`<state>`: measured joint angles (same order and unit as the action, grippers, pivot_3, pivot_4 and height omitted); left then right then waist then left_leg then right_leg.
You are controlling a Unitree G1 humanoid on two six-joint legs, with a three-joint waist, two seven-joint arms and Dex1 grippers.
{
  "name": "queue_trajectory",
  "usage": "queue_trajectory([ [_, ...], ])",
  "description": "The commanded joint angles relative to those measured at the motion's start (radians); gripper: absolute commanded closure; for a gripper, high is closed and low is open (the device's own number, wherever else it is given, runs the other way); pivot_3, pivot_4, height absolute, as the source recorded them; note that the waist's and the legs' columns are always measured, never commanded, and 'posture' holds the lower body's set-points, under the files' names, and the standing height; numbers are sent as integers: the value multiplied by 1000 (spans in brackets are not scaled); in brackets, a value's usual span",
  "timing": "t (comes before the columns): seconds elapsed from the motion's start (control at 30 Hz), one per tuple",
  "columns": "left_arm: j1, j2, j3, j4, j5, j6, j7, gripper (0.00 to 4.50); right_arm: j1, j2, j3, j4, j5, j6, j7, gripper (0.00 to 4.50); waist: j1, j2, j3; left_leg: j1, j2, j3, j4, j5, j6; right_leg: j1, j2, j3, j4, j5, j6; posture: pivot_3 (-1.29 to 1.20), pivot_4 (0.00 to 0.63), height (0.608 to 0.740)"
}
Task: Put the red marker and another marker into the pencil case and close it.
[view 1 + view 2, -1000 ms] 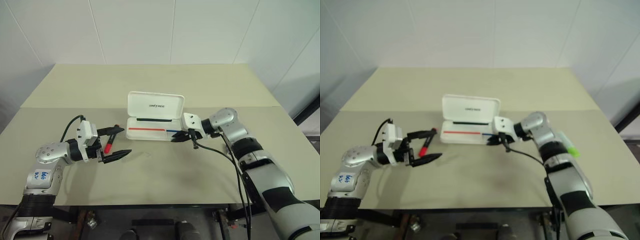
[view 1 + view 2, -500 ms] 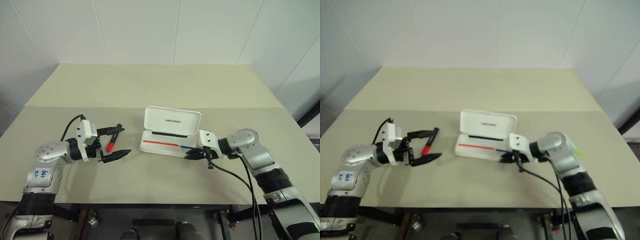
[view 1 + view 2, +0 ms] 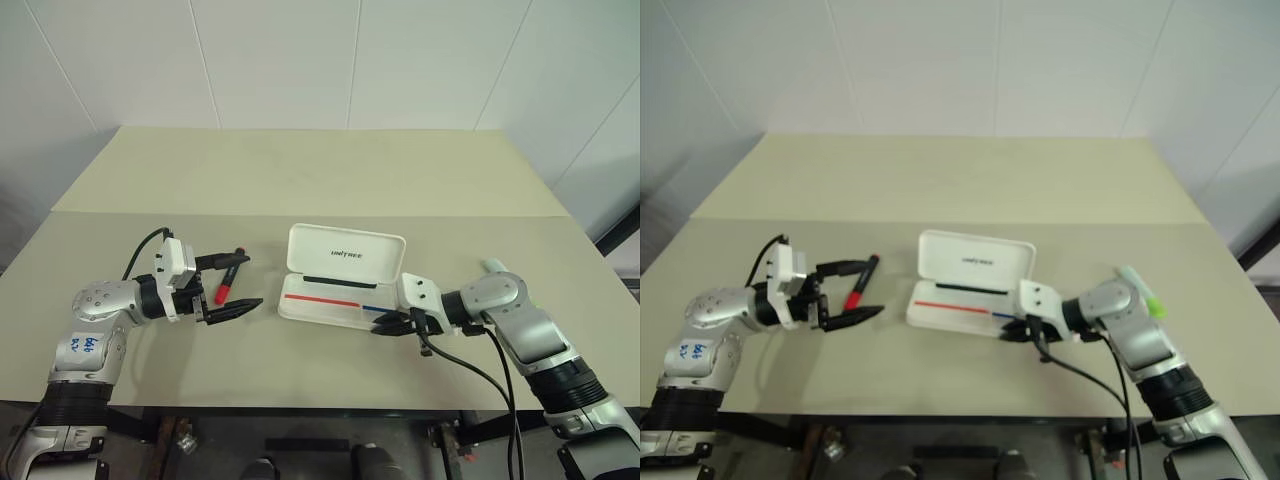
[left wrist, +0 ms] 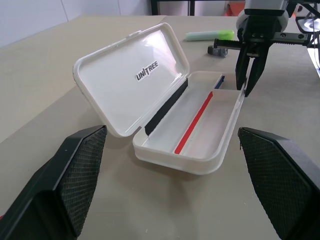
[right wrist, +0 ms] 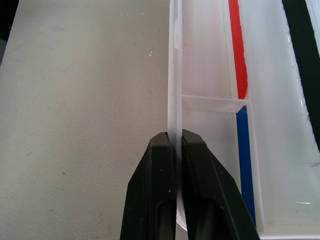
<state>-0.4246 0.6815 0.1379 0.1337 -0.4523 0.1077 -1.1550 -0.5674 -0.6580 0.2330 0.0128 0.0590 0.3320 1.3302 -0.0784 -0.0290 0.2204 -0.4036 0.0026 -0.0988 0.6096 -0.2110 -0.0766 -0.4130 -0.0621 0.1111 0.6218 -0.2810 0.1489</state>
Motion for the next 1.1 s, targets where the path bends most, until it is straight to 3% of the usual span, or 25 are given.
queue_trajectory([
  [0.03,-2,6,10,-18,-2,-10,-3,0,7,-12,18,-10,11,-17,4,4465,0,0,0,0,0,0,0,0,0,0,0,0,0,0,0,0,150,740],
  [0.17,1,5,9,-20,-2,-10,-3,0,-9,-11,35,36,-12,-89,5,4465,-1,0,0,0,0,0,0,0,0,0,0,0,0,0,0,0,150,740],
  [0.43,-5,1,8,-18,-1,-13,0,0,-34,-5,35,75,1,-136,9,1900,-1,0,0,0,0,0,0,0,0,0,0,0,0,0,0,0,150,740],
  [0.7,16,1,9,-34,0,-13,3,0,-24,-25,-4,-17,150,-73,111,1900,-1,0,0,0,0,0,0,0,0,0,0,0,0,0,0,0,150,740],
  [0.8,33,3,15,-46,-2,-12,8,0,-8,-40,-30,-69,226,-25,133,1323,-1,0,0,0,0,0,0,0,0,0,0,0,0,0,0,0,150,740],
  [0.93,68,11,34,-69,-3,-12,29,0,1,-41,-56,-98,283,-21,132,19,-1,0,0,0,0,0,0,0,0,1,0,0,0,0,-1,0,150,740],
  [1.1,134,14,68,-128,-5,-3,84,0,7,-18,-116,-63,330,-96,104,19,-1,0,0,0,1,0,0,0,0,0,0,0,-1,-4,-6,0,150,740],
])
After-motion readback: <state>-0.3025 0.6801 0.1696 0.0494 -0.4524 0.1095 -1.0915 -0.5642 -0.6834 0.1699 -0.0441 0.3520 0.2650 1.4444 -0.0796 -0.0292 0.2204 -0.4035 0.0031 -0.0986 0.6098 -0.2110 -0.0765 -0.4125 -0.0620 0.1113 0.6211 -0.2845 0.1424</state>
